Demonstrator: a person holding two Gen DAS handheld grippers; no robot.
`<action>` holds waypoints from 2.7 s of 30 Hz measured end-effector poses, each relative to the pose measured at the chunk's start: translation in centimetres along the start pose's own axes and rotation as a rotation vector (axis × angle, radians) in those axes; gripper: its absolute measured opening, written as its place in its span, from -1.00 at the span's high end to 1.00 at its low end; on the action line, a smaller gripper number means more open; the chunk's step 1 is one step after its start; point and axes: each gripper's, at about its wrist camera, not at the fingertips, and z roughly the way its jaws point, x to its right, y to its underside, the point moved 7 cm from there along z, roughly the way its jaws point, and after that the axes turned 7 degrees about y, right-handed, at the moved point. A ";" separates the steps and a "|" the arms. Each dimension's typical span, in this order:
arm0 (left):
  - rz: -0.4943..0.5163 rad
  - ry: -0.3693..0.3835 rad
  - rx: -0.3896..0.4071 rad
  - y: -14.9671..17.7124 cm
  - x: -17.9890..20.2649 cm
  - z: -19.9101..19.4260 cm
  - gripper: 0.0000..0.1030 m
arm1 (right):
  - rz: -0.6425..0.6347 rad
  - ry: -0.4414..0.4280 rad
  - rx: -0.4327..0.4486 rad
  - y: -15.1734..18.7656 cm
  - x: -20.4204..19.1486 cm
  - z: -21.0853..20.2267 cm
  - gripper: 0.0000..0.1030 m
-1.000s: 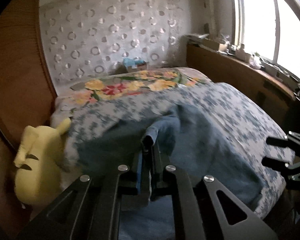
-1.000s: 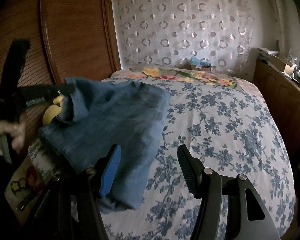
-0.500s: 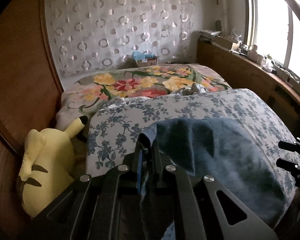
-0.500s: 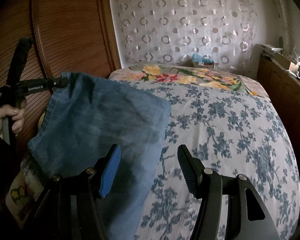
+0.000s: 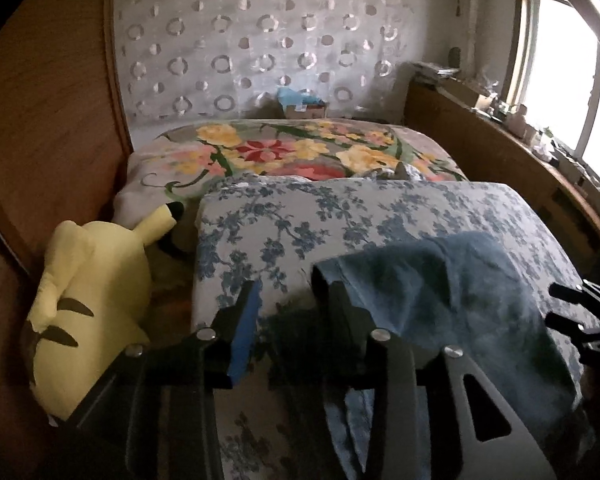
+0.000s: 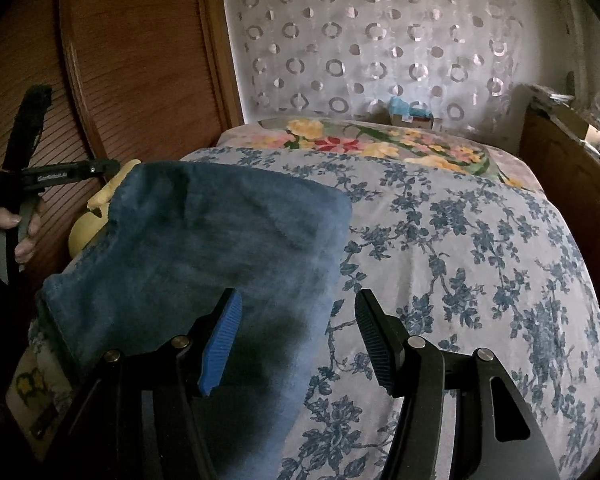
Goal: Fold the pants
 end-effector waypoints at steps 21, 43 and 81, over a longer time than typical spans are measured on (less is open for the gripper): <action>0.067 0.037 0.037 7.1 8.8 -5.6 0.21 | 0.005 -0.031 0.016 4.7 -0.8 -5.7 -0.18; 0.084 0.039 -0.002 12.8 13.1 -4.1 0.21 | 0.080 -0.052 -0.032 7.0 -2.0 -5.4 -0.18; 0.075 0.015 -0.022 14.1 13.3 -3.2 0.20 | 0.007 -0.132 0.126 3.5 -4.9 -8.2 0.69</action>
